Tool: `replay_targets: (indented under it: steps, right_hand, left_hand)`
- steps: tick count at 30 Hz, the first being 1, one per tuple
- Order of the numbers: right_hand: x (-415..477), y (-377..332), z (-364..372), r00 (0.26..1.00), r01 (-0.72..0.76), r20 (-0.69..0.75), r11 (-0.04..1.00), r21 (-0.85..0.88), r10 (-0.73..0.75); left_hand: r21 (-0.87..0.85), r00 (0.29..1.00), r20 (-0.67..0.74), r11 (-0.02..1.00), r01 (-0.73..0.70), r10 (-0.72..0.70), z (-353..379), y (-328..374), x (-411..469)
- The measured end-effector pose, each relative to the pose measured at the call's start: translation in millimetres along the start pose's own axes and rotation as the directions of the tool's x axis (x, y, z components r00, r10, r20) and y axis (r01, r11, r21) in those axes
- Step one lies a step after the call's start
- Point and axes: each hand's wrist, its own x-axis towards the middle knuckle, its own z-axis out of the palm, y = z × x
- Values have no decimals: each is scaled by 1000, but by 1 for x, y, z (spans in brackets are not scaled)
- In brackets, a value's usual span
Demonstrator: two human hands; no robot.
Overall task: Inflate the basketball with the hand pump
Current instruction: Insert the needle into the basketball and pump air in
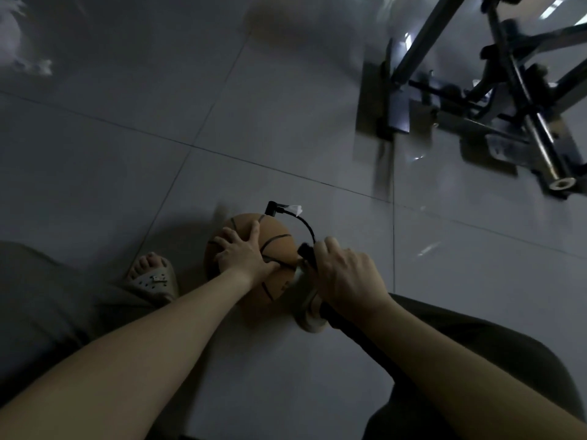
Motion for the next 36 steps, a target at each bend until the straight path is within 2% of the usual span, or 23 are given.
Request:
replay_targets:
  steps: [5,11,19,27,30,32,36]
  right_hand:
    - [10,-9,41,999,28,42,999,-29,-27]
    - [25,-3,69,994,48,104,997,-56,-42]
    - [35,15,62,999,11,36,985,-173,-5]
    - [19,-2,-15,982,-87,-173,996,-33,80]
    - [12,-14,-5,995,-44,-85,999,24,46]
    - [13,-21,12,1000,-19,-14,1000,-4,19]
    - [25,-29,49,1000,17,-10,998,-59,-18]
  left_hand:
    - [43,998,11,998,53,-54,2,7,1]
    - [33,1000,-15,999,13,-12,5,3,4]
    - [-7,1000,-8,1000,16,-17,1,0,3]
    - [-5,1000,13,1000,0,0,1,0,0]
    - [-7,1000,9,1000,7,-7,1,1,0]
    - [0,1000,11,1000,20,-20,2,3,2]
    - [44,998,25,997,58,-59,1,8,5]
